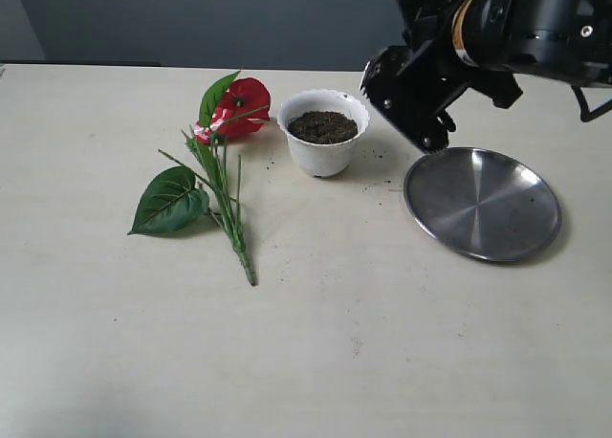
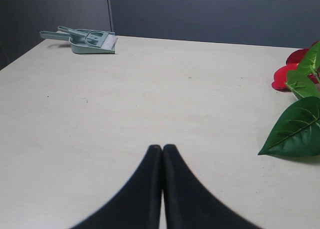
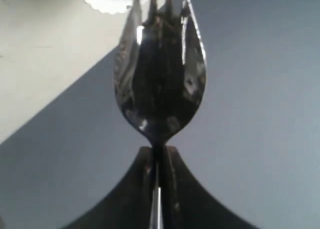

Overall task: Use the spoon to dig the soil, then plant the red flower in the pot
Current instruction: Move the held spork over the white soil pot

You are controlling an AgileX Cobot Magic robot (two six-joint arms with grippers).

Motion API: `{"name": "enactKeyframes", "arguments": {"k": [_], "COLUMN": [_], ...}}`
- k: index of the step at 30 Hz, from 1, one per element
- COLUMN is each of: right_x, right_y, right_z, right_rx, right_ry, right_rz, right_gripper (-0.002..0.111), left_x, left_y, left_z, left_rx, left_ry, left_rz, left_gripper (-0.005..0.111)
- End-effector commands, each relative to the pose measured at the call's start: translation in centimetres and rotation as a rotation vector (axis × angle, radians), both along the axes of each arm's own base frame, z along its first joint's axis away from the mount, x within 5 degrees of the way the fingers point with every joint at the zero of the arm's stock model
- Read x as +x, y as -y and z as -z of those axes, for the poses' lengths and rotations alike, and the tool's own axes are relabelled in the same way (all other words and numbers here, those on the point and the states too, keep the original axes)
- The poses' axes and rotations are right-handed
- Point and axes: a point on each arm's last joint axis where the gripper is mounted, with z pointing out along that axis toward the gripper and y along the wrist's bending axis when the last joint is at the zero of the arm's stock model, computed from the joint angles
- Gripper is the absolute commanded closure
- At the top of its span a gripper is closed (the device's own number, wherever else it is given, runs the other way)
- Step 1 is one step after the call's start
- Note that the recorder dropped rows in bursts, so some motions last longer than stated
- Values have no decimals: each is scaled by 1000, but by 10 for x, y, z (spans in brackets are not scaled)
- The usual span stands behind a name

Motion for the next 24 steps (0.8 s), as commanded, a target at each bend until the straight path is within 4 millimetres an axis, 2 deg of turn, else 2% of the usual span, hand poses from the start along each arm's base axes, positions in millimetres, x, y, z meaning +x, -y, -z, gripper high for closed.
{"name": "enactKeyframes", "arguments": {"k": [1,5,8,12,22,24], "right_x": [5,17,27,37,68,76], "right_y": [-6,-11,-11,-15,-43,-50], "right_z": [-2,13,30,48,45,52], "right_rx": [-165,-441,-555,-589,-547,-549], "right_ry": [139,265,274,244,286,283], "right_rz": [-148,-249,-219,-193,-191,-192], "right_gripper": [109,109,109,109,109,109], "left_x": [0,0,0,0,0,0], "left_y": [0,0,0,0,0,0], "left_z": [0,0,0,0,0,0], "left_rx": [2,2,2,2,2,2], "left_ry": [14,14,14,14,14,14], "left_rz": [1,1,1,1,1,1], "left_gripper": [106,106,106,106,106,106]}}
